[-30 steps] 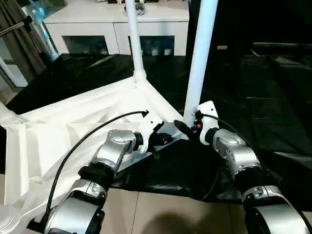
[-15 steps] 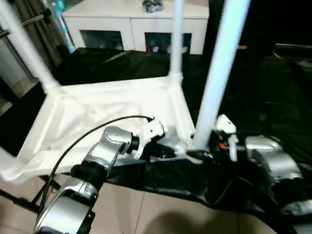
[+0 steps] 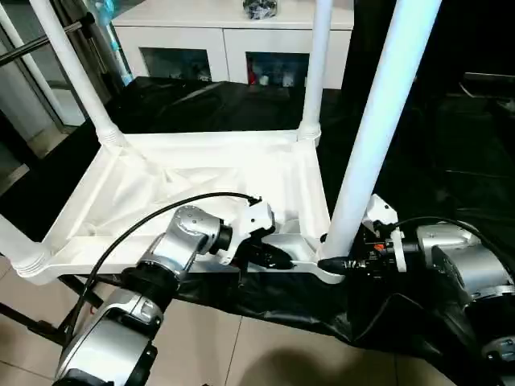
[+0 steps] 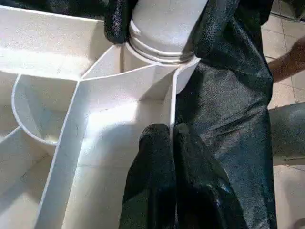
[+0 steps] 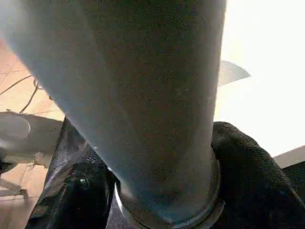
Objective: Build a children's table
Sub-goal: Rotate leg to tighten
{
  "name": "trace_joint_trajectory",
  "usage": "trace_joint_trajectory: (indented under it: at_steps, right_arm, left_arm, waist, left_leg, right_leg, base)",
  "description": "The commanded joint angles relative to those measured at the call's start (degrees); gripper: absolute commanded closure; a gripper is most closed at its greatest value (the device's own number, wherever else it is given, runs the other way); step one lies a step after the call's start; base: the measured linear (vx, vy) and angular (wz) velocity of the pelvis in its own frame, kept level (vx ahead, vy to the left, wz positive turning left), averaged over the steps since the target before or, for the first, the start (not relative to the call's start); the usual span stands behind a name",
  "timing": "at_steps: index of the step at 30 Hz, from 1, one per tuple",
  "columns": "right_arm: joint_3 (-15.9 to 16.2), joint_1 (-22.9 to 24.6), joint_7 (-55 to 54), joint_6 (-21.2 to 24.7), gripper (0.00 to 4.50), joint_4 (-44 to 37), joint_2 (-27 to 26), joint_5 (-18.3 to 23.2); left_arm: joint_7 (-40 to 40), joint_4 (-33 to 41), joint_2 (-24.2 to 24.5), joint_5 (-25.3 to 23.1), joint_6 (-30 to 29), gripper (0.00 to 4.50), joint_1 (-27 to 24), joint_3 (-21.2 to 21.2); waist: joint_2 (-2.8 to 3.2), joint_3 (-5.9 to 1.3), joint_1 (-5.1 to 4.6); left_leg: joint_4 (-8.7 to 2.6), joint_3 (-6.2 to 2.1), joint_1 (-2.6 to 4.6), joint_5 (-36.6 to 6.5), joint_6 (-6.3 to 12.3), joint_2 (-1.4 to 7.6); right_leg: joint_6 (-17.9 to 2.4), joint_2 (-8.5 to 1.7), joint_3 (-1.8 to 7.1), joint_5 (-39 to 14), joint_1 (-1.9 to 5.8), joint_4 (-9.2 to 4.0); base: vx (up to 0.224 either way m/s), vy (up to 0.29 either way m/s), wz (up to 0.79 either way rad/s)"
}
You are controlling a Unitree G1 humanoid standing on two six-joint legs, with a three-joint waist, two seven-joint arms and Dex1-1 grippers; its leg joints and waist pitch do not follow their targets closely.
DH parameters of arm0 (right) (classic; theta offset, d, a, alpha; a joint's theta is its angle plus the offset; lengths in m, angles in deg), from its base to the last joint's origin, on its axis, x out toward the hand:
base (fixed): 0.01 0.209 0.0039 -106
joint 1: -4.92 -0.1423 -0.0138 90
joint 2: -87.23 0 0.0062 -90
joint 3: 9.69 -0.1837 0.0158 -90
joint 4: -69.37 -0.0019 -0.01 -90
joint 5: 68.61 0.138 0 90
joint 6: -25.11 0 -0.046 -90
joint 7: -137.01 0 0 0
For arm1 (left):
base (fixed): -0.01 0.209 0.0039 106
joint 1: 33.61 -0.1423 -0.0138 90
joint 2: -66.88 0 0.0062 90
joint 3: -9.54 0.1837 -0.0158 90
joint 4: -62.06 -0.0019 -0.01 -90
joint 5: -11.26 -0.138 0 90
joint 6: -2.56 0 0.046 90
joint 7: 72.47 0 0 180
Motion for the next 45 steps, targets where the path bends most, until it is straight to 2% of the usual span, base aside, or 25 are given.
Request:
trace_joint_trajectory:
  at_steps: [1, 4, 6, 8, 9, 10, 12, 13, 17, 18, 19, 21, 22, 24, 29, 31, 34, 35, 36, 37, 39, 41, 44, 45]
  right_arm:
    - [4.5, 2.4, -1.9, 0.3, 1.91, 0.7, -5.5, 0.1]
    - [3.0, 2.4, -7.5, -1.8, 1.93, 3.3, -8.7, -0.7]
    - [1.9, 1.8, -12.8, -2.2, 1.93, 5.6, -11.2, -1.6]
    - [0.4, 0.0, -21.9, -3.3, 1.94, 10.9, -15.3, -3.2]
    - [-0.4, -0.9, -25.5, -3.4, 1.94, 13.0, -16.8, -3.6]
    - [-1.1, -1.6, -28.4, -3.2, 1.94, 14.5, -18.1, -3.8]
    - [-1.9, -2.8, -33.3, -3.2, 1.94, 17.0, -20.6, -4.2]
    - [-2.3, -3.3, -35.3, -3.0, 1.94, 17.8, -21.5, -4.4]
    - [-3.3, -5.3, -41.5, -3.1, 1.94, 21.0, -24.4, -5.1]
    - [-3.5, -6.0, -42.9, -4.0, 1.94, 21.8, -25.1, -5.3]
    - [-4.2, -6.7, -43.4, -4.4, 1.94, 22.4, -25.7, -4.9]
    - [-5.7, -7.8, -43.4, -5.2, 1.24, 23.3, -26.1, -4.2]
    - [-6.3, -8.2, -43.4, -5.7, 1.24, 23.9, -26.2, -4.0]
    - [-7.0, -9.0, -42.5, -6.3, 1.16, 24.7, -25.6, -3.4]
    - [-5.8, -7.7, -36.7, -6.6, 0.69, 20.9, -21.6, -3.5]
    - [-5.4, -6.3, -32.5, -6.4, 0.45, 17.8, -19.1, -3.1]
    - [-5.1, -4.2, -25.9, -5.7, 0.30, 13.0, -14.7, -1.6]
    - [-5.0, -3.3, -23.1, -5.1, 0.15, 11.0, -12.7, -0.9]
    - [-4.9, -2.4, -19.9, -4.5, 0.15, 8.8, -10.2, -0.1]
    - [-4.9, -2.4, -19.8, -4.4, 0.06, 8.7, -10.1, -0.1]
    - [-4.8, -1.3, -13.5, -3.0, 0.06, 5.1, -4.7, 0.9]
    - [-5.0, -1.3, -11.7, -2.7, 0.06, 4.3, -3.1, 1.0]
    - [-5.0, -1.2, -10.2, -2.5, 0.06, 3.3, -1.7, 0.9]
    - [-4.4, -1.1, -9.5, -3.7, 0.06, 2.7, -0.5, 0.1]
  left_arm:
    - [-5.8, 0.7, -1.7, 1.1, -1.2, 4.50, 1.1, -2.0]
    - [-8.5, 0.3, -3.1, 1.4, -1.9, 4.50, 1.1, -2.9]
    - [-11.1, -0.2, -4.2, 1.2, -2.5, 4.50, 1.3, -3.4]
    - [-16.7, -1.4, -6.5, 0.9, -4.0, 4.50, 1.9, -4.5]
    - [-19.2, -2.0, -7.5, 0.8, -4.4, 4.50, 2.2, -5.0]
    - [-21.1, -2.4, -8.2, 0.7, -4.6, 4.50, 2.5, -5.4]
    - [-24.1, -2.8, -9.6, 0.6, -5.3, 4.50, 2.7, -6.0]
    - [-25.2, -2.9, -10.0, 0.6, -5.6, 4.50, 2.8, -6.2]
    - [-28.0, -2.9, -11.4, 0.5, -6.3, 4.50, 3.1, -6.8]
    - [-28.1, -2.7, -11.5, 0.4, -6.1, 4.50, 3.0, -6.8]
    - [-27.6, -2.6, -11.4, 0.4, -5.4, 4.50, 2.9, -6.6]
    - [-26.8, -2.3, -11.0, 0.1, -4.5, 4.50, 2.7, -6.3]
    - [-26.6, -2.2, -10.8, 0.0, -4.2, 4.50, 2.6, -6.2]
    - [-25.6, -2.0, -10.4, -0.5, -3.1, 4.50, 2.3, -5.7]
    - [-21.5, -0.8, -9.0, -0.5, -1.2, 4.50, 1.4, -4.4]
    - [-19.9, -0.4, -8.3, -0.6, -0.7, 4.50, 1.0, -3.9]
    - [-17.6, 0.0, -7.2, -0.6, 0.3, 4.50, 0.6, -3.4]
    - [-16.4, 0.3, -6.8, -0.5, 1.0, 4.50, 0.4, -3.2]
    - [-14.9, 0.7, -6.3, -0.2, 1.4, 4.50, 0.1, -3.1]
    - [-14.8, 0.7, -6.3, -0.2, 1.4, 4.50, 0.1, -3.1]
    - [-11.7, 1.6, -5.0, 0.2, 1.9, 4.50, -0.4, -2.7]
    - [-10.4, 1.7, -4.4, 0.3, 2.2, 4.50, -0.6, -2.4]
    - [-9.0, 2.1, -3.8, 0.5, 2.5, 4.50, -0.8, -2.0]
    - [-7.5, 2.5, -3.3, 1.0, 2.9, 4.50, -1.0, -1.8]
  waist:
    - [-1.05, -3.09, -0.18]
    - [-1.07, -2.63, -1.00]
    - [-0.99, -2.47, -1.70]
    - [-0.82, -2.36, -2.48]
    - [-0.71, -2.19, -3.26]
    - [-0.87, -2.19, -3.83]
    - [-0.82, -2.19, -4.44]
    - [-0.77, -2.22, -4.83]
    - [-1.16, -2.34, -5.31]
    - [-0.98, -2.41, -5.34]
    - [-1.42, -2.48, -5.54]
    - [-1.07, -2.59, -5.71]
    - [-1.07, -2.59, -5.71]
    - [-0.98, -2.74, -5.99]
    - [-1.06, -2.98, -5.78]
    - [-0.95, -3.17, -5.42]
    - [-1.18, -3.64, -4.29]
    - [-1.18, -3.68, -4.08]
    - [-1.20, -3.60, -3.40]
    - [-1.23, -3.78, -2.73]
    - [-1.30, -3.85, -2.06]
    - [-1.39, -3.77, -1.50]
    - [-1.50, -3.57, -1.03]
    - [-1.58, -3.63, -0.93]
  left_leg:
    - [-4.20, -0.34, -0.15, -8.3, 6.61, 2.09]
    - [-4.70, -0.50, 0.03, -12.7, 4.17, 1.84]
    - [-4.87, -0.67, 0.22, -14.6, 3.24, 1.82]
    - [-5.01, -0.81, 0.08, -15.6, 2.46, 1.75]
    - [-5.03, -0.97, 0.26, -17.3, 1.43, 1.58]
    - [-5.09, -1.19, 0.16, -18.6, 1.44, 1.40]
    - [-4.98, -1.16, 0.35, -19.3, 1.68, 1.24]
    - [-4.95, -1.17, 0.28, -19.5, 2.07, 1.21]
    - [-4.94, -1.21, -0.23, -18.4, 3.25, 1.22]
    - [-4.97, -1.28, -0.30, -18.1, 3.37, 1.26]
    - [-5.00, -1.29, -0.43, -17.9, 3.50, 1.35]
    - [-4.98, -1.27, -0.50, -17.3, 3.95, 1.46]
    - [-4.98, -1.27, -0.50, -17.3, 3.95, 1.46]
    - [-4.93, -1.23, -0.75, -15.7, 4.58, 1.56]
    - [-4.60, -1.01, -0.88, -12.7, 6.30, 1.61]
    - [-4.36, -0.96, -0.77, -10.4, 7.32, 1.77]
    - [-3.56, -0.71, -0.81, -4.0, 10.99, 1.86]
    - [-3.47, -0.70, -0.86, -3.0, 11.55, 1.80]
    - [-3.35, -0.59, -0.83, -2.1, 12.56, 1.91]
    - [-3.05, -0.50, -0.80, -1.1, 13.29, 1.97]
    - [-2.91, -0.47, -0.77, -0.1, 13.81, 2.06]
    - [-2.87, -0.41, -0.82, -0.4, 13.74, 2.08]
    - [-3.09, -0.27, -0.76, -3.0, 11.86, 2.06]
    - [-3.13, -0.33, -0.74, -3.4, 11.01, 2.08]
  right_leg:
    - [-13.6, -2.33, 2.21, -10.9, 2.90, -3.48]
    - [-11.4, -2.44, 2.13, -19.2, 2.65, -4.38]
    - [-10.4, -2.42, 2.10, -22.7, 2.43, -4.78]
    - [-10.0, -2.38, 2.08, -23.8, 2.34, -4.87]
    - [-9.9, -2.34, 1.89, -25.5, 2.05, -4.98]
    - [-8.6, -2.23, 1.64, -27.8, 2.34, -5.30]
    - [-8.3, -2.27, 1.75, -28.7, 1.87, -5.65]
    - [-8.3, -2.25, 1.78, -28.6, 1.84, -5.69]
    - [-8.4, -2.31, 1.81, -27.6, 1.98, -5.61]
    - [-8.5, -2.37, 1.78, -27.2, 2.05, -5.52]
    - [-8.7, -2.35, 1.84, -26.4, 2.02, -5.44]
    - [-9.7, -2.43, 1.93, -23.8, 2.09, -5.15]
    - [-9.7, -2.43, 1.93, -23.8, 2.09, -5.15]
    - [-11.4, -2.39, 1.97, -19.4, 2.40, -4.67]
    - [-12.8, -2.46, 2.04, -14.7, 2.79, -4.21]
    - [-13.6, -2.47, 2.07, -11.1, 2.83, -3.87]
    - [-15.9, -2.44, 2.04, -1.3, 3.06, -2.71]
    - [-16.0, -2.39, 2.00, -0.4, 3.16, -2.61]
    - [-16.1, -2.33, 1.92, 0.0, 3.06, -2.60]
    - [-16.2, -2.33, 1.96, 0.8, 3.06, -2.28]
    - [-16.3, -2.23, 2.01, 1.6, 2.91, -2.08]
    - [-16.3, -2.25, 2.04, 0.8, 2.72, -2.08]
    - [-16.0, -2.23, 2.10, -3.3, 2.58, -2.41]
    - [-15.6, -2.19, 2.14, -3.9, 2.63, -2.38]
  base:
    - [0.000, 0.000, 0.00]
    - [0.000, 0.000, 0.00]
    - [0.000, 0.000, 0.00]
    - [0.000, 0.000, 0.00]
    - [0.000, 0.000, 0.00]
    - [0.000, 0.000, 0.00]
    - [0.000, 0.000, 0.00]
    - [0.000, 0.000, 0.00]
    - [0.000, 0.000, 0.00]
    - [0.000, 0.000, 0.00]
    - [0.000, 0.000, 0.00]
    - [0.000, 0.000, 0.00]
    - [0.000, 0.000, 0.00]
    - [0.000, 0.000, 0.00]
    - [0.000, 0.000, 0.00]
    - [0.000, 0.000, 0.00]
    - [0.000, 0.000, 0.00]
    - [0.000, 0.000, 0.00]
    - [0.000, 0.000, 0.00]
    - [0.000, 0.000, 0.00]
    - [0.000, 0.000, 0.00]
    - [0.000, 0.000, 0.00]
    - [0.000, 0.000, 0.00]
    - [0.000, 0.000, 0.00]
